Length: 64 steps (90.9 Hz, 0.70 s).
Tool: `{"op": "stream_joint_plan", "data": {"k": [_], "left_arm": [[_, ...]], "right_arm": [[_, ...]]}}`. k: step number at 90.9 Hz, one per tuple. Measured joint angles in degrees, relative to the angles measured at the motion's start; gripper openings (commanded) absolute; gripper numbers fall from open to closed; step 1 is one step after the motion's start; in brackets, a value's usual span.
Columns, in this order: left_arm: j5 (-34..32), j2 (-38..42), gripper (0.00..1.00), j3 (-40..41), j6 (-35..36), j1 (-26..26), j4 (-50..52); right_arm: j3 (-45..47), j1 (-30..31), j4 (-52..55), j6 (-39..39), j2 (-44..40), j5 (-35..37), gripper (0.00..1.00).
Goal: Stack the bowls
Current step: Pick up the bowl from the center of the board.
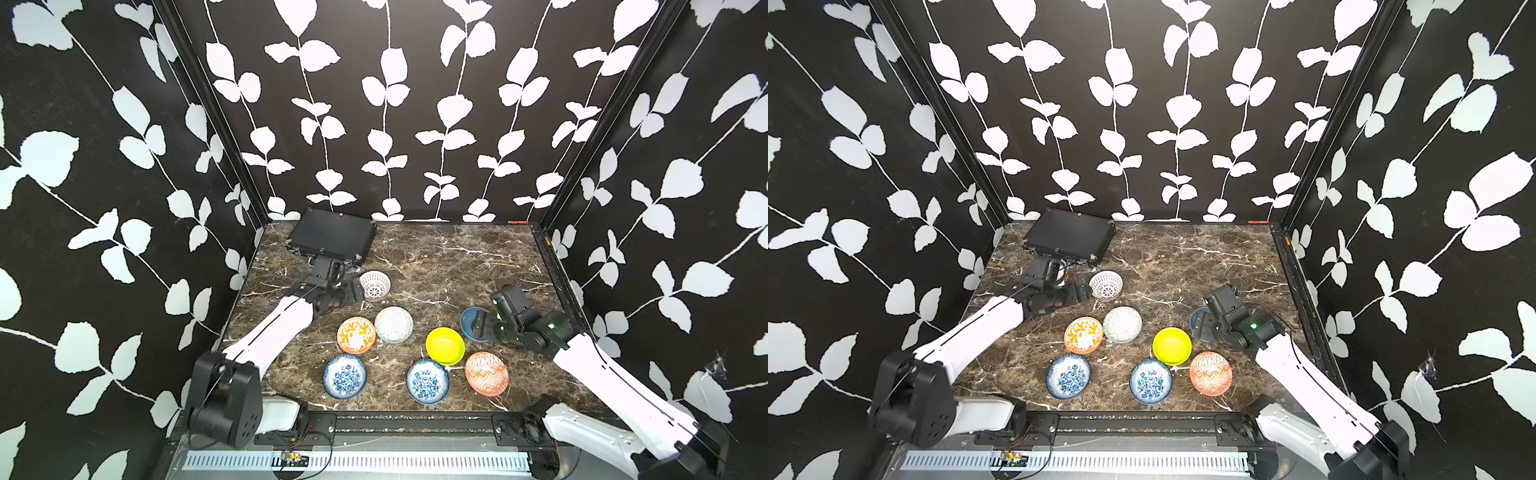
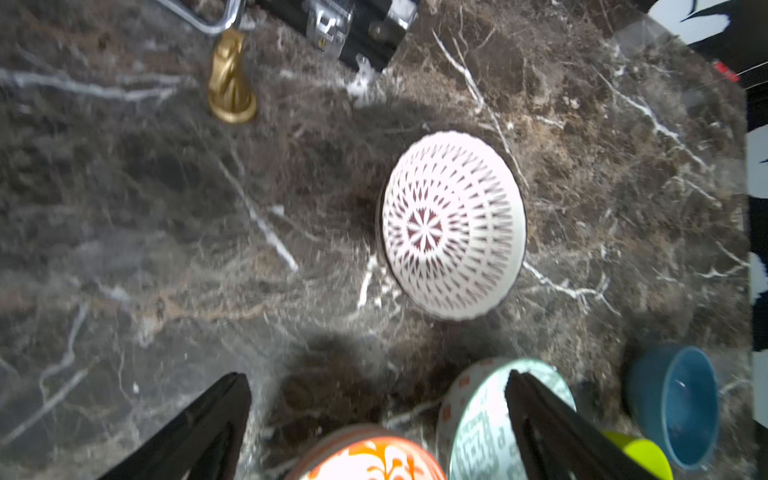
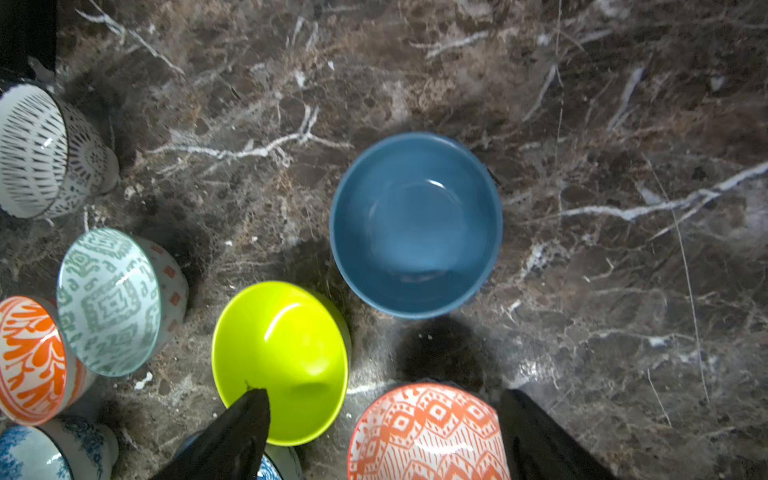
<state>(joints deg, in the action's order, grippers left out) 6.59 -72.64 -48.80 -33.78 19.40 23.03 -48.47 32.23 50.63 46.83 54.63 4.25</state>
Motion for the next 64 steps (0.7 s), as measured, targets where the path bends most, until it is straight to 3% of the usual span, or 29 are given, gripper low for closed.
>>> {"op": "stream_joint_plan", "data": {"k": [14, 34, 48, 64], "left_arm": [[0.11, 6.80, 0.99, 3.52, -1.53, 0.00, -1.40], [1.40, 4.17, 0.98, 3.34, -1.77, 0.00, -3.08], [1.25, 5.01, 0.99, 3.56, -2.32, 0.00, -3.32], [0.20, 9.60, 0.99, 7.21, -4.13, 0.00, -5.86]], "right_arm": [[0.85, 0.00, 4.39, 0.55, -4.61, -0.11, 0.87], [0.81, 0.07, 5.75, 0.42, -3.58, -1.95, 0.81], [-2.91, 3.17, 4.92, 0.09, 3.61, -2.89, 0.80], [-15.52, 8.00, 2.08, -1.49, 17.97, -2.38, 0.78]]}}
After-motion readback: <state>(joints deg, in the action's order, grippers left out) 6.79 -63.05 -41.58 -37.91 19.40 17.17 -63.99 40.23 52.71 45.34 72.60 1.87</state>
